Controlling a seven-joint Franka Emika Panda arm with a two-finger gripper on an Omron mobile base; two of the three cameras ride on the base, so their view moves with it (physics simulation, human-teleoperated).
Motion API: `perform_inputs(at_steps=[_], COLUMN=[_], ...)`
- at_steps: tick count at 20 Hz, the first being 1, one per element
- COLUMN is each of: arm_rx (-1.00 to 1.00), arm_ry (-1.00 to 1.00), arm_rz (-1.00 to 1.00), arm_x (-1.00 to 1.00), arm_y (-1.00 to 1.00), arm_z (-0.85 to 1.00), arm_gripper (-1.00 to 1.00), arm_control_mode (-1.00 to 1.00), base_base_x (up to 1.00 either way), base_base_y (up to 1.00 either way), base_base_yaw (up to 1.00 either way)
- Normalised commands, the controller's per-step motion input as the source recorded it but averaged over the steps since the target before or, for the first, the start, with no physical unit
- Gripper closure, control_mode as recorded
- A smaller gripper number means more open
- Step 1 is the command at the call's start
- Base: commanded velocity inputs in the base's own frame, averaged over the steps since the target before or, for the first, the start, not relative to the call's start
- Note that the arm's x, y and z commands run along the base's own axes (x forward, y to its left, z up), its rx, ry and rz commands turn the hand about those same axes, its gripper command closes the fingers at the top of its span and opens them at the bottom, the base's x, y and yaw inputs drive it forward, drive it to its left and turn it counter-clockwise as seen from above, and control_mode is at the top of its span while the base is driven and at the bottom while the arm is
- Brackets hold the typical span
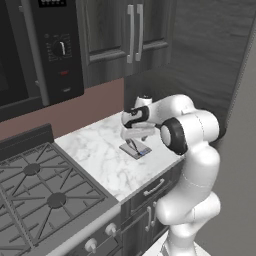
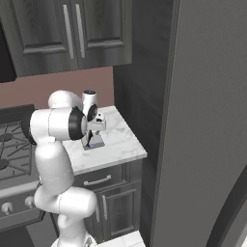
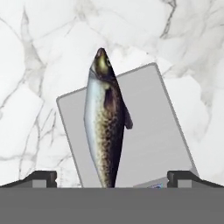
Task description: Take the fish from the fridge and place it on the digital scale on the counter by the fridge. Wait a few seconds for a reading, then move it to the plate on the dining counter.
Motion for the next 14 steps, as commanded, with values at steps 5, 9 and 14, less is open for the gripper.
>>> perform_inputs(at_steps=[5, 9, 14], arm_rx=[0.0, 0.0, 0.0], arm_ry=[0.03, 0.03, 0.02], arm_rz=[0.0, 0.0, 0.0], arm_x=[0.36, 0.04, 0.0], arm_y=[0.14, 0.12, 0.01], arm_z=[-0.15, -0.18, -0.26], arm_gripper=[-1.0, -1.0, -1.0], arm_control_mode=[-1.0, -1.0, -1.0], base_base_x=[0.0, 0.0, 0.0], base_base_y=[0.0, 0.0, 0.0], base_base_yaw=[0.0, 0.0, 0.0])
